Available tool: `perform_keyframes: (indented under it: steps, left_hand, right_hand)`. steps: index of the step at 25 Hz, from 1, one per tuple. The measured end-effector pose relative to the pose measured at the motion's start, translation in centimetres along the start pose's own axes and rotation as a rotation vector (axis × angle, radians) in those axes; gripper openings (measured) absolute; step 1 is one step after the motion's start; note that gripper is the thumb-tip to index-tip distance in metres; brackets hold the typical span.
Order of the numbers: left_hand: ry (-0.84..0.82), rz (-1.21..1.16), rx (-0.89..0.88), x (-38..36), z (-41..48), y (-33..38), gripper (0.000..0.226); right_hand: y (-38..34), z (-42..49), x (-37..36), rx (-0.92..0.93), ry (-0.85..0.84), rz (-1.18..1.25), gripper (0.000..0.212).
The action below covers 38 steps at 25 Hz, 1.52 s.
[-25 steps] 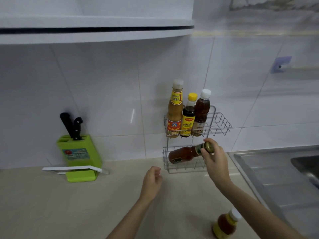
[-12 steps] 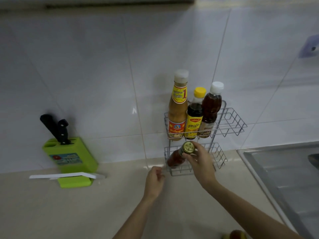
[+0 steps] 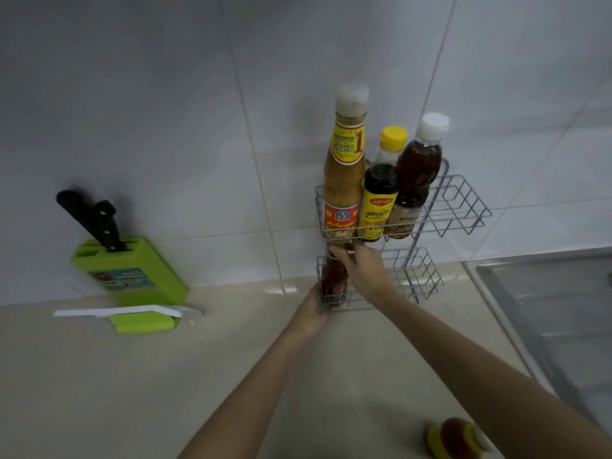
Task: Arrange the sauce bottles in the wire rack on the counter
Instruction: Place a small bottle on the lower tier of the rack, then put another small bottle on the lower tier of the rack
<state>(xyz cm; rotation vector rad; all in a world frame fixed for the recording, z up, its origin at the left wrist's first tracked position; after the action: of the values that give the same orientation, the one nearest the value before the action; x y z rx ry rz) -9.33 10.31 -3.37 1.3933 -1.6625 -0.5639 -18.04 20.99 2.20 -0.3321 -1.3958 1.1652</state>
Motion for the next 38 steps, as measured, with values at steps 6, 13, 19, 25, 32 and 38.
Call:
perform_keyframes:
  steps: [6,13,19,25,32,38]
  left_hand:
    - [0.016,0.051,-0.001,-0.7,0.4,-0.1,0.070]
    - [0.010,0.045,0.022,-0.6,0.6,0.4,0.054]
    - [-0.010,0.128,0.050,-0.1,0.7,0.0,0.052]
    - [-0.086,0.632,0.086,0.4,-2.5,-3.6,0.039]
    - [-0.262,0.696,-0.101,-3.1,-11.0,-5.5,0.037]
    - [-0.457,0.531,-0.151,-6.4,-16.8,-7.3,0.055]
  right_hand:
    - [0.5,-0.7,-0.4,0.081,0.004,-0.045,0.037]
    - [0.8,-0.8,-0.5,0.010,-0.046,0.036,0.049]
    - [2.0,-1.9,0.1,-0.009,-0.103,-0.002,0.063]
    - [0.3,-4.9,4.5,-0.082,-0.106,0.063,0.056]
    - [-4.7,-14.8,10.3,0.102,-0.329,-0.097,0.018]
    - [-6.3,-25.4,11.3,0.236,-0.490,-0.261,0.018]
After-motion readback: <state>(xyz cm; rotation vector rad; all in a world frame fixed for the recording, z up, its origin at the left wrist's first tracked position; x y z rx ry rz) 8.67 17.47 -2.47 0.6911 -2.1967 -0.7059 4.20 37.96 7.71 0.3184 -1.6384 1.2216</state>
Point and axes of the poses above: each hand's wrist, its own z-axis towards the middle knuckle, its own x-axis out of the back of the hand, y = z × x, the point moved 1 cm from there along z, towards the middle knuckle, and after that the axes turned 13 degrees about x, right-handed, at the moved point
